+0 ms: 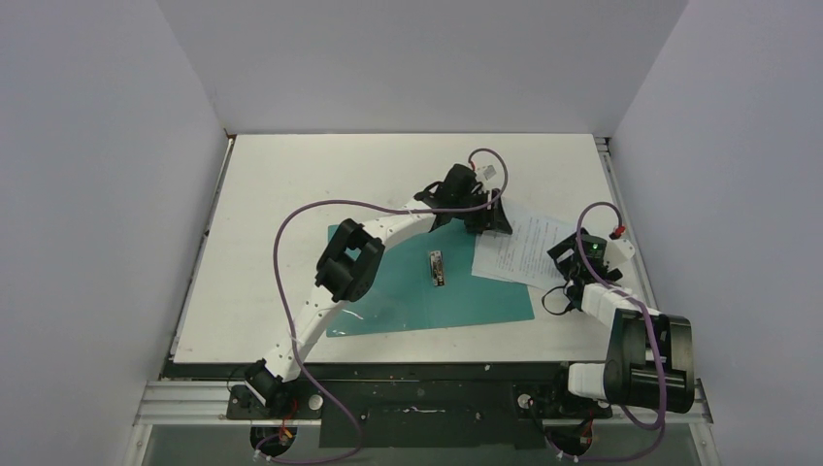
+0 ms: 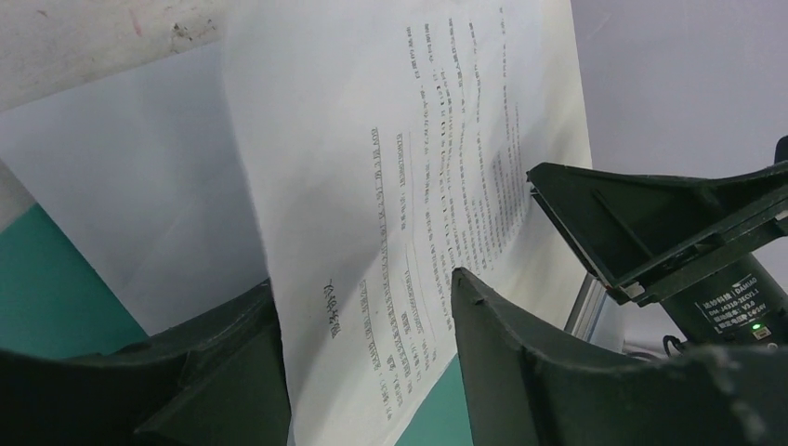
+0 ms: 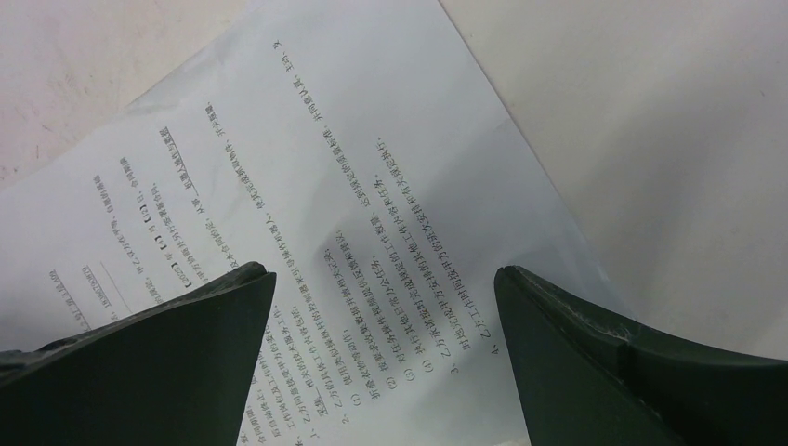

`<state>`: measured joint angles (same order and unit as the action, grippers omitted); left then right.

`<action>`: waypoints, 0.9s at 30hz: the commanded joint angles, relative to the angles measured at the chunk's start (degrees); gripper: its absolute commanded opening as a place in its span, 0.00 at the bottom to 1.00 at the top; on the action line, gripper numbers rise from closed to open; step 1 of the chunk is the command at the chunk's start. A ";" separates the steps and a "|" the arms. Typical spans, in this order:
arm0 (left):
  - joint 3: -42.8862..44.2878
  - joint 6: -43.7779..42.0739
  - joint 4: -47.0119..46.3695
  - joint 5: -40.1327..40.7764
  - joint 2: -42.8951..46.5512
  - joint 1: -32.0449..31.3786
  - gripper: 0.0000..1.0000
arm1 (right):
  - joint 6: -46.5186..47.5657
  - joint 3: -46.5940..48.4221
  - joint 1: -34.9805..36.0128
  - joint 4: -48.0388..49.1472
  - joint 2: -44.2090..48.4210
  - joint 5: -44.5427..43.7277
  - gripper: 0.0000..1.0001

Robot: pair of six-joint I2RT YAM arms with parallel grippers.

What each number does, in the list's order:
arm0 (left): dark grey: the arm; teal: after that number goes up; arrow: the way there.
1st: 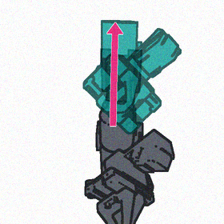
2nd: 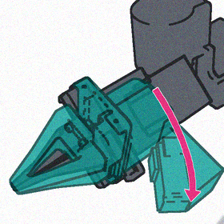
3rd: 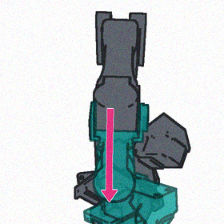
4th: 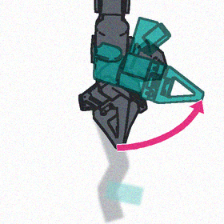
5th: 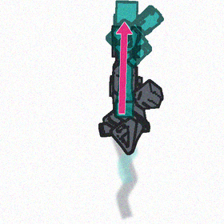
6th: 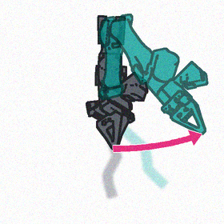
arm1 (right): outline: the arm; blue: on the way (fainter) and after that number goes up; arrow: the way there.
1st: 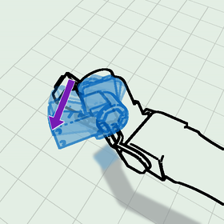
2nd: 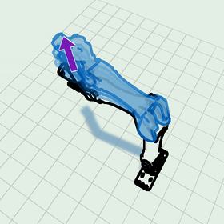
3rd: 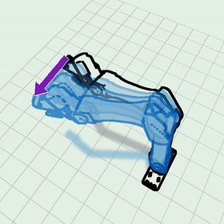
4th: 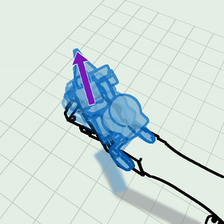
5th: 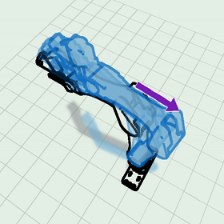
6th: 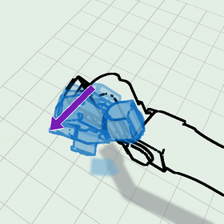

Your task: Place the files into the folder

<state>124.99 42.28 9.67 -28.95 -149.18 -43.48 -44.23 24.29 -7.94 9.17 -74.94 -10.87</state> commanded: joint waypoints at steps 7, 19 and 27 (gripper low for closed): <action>-1.44 1.89 -4.25 -2.97 0.67 0.31 0.17 | -0.98 -1.24 -0.14 -2.09 1.78 2.27 0.93; -9.26 0.54 -11.53 -4.95 11.36 0.26 0.00 | 1.70 3.58 -0.05 -13.14 13.49 2.03 0.90; -17.41 -2.09 -13.40 -6.73 21.92 0.17 0.00 | 7.48 9.33 1.24 -18.32 20.86 7.92 0.90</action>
<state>110.13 42.72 1.78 -33.36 -136.88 -43.42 -40.69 29.26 -7.70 -6.98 -57.41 -6.52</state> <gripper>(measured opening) 0.007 0.901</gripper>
